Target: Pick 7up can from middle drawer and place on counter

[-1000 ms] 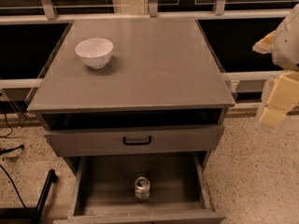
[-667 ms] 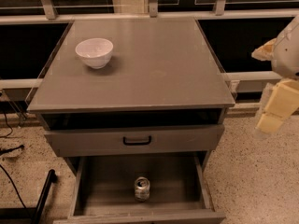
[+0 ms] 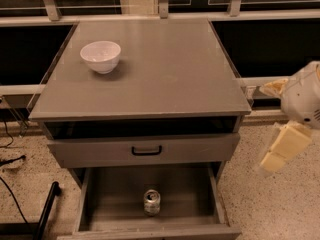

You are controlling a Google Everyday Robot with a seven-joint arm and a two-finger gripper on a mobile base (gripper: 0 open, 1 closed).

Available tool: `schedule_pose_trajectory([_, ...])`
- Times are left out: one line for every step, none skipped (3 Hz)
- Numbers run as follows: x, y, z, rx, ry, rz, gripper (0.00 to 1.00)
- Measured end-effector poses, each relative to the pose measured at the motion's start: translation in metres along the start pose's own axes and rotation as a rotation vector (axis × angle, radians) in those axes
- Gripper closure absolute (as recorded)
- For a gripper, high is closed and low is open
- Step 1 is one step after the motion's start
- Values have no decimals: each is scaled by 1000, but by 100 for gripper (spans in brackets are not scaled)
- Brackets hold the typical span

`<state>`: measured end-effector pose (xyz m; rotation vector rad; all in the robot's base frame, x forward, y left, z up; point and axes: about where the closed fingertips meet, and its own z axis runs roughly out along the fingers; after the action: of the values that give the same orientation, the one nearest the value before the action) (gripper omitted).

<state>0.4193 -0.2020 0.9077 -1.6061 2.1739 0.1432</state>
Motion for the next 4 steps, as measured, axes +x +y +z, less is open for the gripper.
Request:
schedule_pose_trajectory([12, 12, 38, -6, -87, 31, 0])
schedule_pose_trajectory([35, 28, 97, -25, -160, 102, 0])
schedule_pose_trajectory([35, 28, 97, -25, -159, 101, 0])
schedule_pose_trajectory([46, 42, 123, -52, -192, 117, 0])
